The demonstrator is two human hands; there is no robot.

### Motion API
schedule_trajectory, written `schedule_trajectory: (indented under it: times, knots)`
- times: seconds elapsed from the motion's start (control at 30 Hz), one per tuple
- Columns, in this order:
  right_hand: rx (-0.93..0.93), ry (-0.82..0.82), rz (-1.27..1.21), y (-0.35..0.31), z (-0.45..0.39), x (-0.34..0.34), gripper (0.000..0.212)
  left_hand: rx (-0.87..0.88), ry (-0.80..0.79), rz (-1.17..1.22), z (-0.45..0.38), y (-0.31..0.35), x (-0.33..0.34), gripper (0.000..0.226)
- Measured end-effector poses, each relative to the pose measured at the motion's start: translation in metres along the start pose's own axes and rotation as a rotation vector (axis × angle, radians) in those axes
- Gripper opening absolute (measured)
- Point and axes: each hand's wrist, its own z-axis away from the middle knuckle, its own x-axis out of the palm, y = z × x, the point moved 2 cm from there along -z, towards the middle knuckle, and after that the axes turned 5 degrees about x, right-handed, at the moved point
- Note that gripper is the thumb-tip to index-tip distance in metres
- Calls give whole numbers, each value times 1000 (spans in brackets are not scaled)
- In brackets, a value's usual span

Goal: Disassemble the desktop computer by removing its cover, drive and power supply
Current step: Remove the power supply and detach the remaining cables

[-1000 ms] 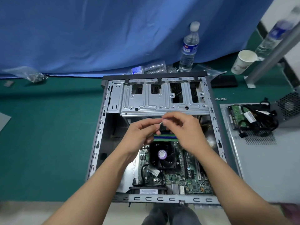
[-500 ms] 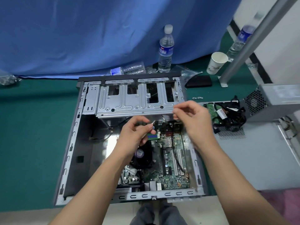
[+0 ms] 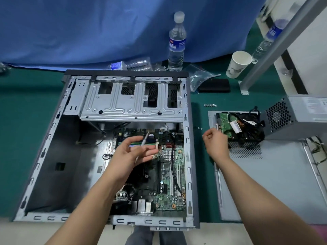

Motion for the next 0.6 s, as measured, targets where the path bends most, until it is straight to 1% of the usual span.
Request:
schedule_trajectory:
  times: [0.13, 0.23, 0.37, 0.47, 0.57, 0.6]
  knots:
    - [60, 67, 127, -2, -12, 11, 14, 33, 47, -155, -1, -3, -6, 9]
    - [84, 109, 149, -5, -15, 14, 14, 43, 32, -204, -1, -3, -4, 10]
    - [54, 99, 147, -5, -12, 14, 16, 56, 33, -248, 0, -2, -3, 9]
    - [-43, 96, 38, -10, -2, 7, 19, 80, 52, -307, 1, -2, -3, 7]
    - [-169, 103, -177, -32, 21, -6, 15, 119, 88, -368, 1, 0, -2, 4]
    - [-234, 133, -254, -43, 31, -12, 14, 135, 110, -380, 2, 1, -3, 4]
